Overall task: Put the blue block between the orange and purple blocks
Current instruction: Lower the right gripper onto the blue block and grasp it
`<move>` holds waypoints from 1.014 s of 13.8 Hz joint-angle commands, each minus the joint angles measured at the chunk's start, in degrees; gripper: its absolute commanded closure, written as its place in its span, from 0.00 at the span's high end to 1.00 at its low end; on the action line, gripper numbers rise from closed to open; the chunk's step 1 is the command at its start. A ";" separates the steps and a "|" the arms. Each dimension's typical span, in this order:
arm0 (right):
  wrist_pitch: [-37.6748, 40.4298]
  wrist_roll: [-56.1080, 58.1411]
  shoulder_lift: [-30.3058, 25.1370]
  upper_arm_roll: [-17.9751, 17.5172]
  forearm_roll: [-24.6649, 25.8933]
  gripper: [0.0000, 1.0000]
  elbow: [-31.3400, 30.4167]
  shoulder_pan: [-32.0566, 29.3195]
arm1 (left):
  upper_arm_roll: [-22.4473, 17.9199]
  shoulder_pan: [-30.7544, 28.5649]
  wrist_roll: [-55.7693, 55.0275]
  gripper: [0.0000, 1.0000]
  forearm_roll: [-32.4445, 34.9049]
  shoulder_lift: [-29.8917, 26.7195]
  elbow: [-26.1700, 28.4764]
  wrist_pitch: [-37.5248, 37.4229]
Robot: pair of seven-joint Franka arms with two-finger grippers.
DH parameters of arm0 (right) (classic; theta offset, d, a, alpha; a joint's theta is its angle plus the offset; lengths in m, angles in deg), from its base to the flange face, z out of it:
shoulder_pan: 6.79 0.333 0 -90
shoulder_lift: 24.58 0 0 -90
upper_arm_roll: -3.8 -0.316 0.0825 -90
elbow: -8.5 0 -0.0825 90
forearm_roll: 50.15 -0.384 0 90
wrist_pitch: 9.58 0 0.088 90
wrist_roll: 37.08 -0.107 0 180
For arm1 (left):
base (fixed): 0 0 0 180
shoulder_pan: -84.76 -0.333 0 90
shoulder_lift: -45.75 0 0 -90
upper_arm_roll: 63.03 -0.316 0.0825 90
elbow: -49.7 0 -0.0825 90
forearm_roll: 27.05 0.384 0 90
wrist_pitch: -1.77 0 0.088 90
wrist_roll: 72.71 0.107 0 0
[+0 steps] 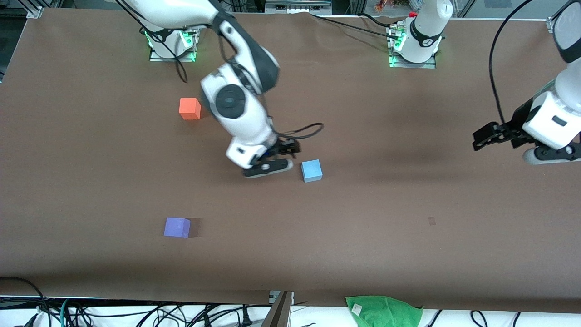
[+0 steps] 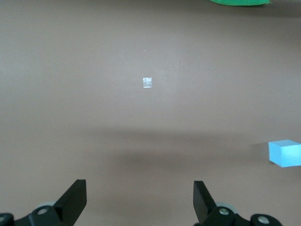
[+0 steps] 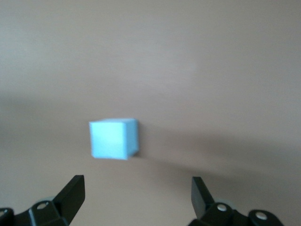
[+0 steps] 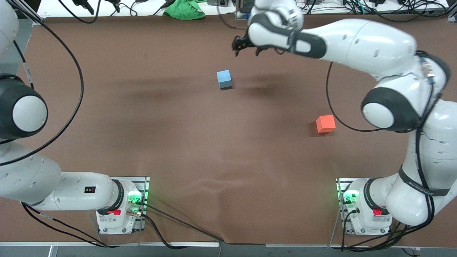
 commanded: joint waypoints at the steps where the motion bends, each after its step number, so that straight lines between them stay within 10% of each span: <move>1: -5.35 -7.39 6.88 0.91 3.54 1.00 4.42 3.82 | -0.81 -0.19 4.51 1.00 -1.10 -11.95 16.11 6.53; 14: -11.69 -12.44 19.81 7.59 10.06 1.00 13.56 13.41 | -0.20 0.25 8.65 1.00 -0.14 -9.96 11.22 -1.19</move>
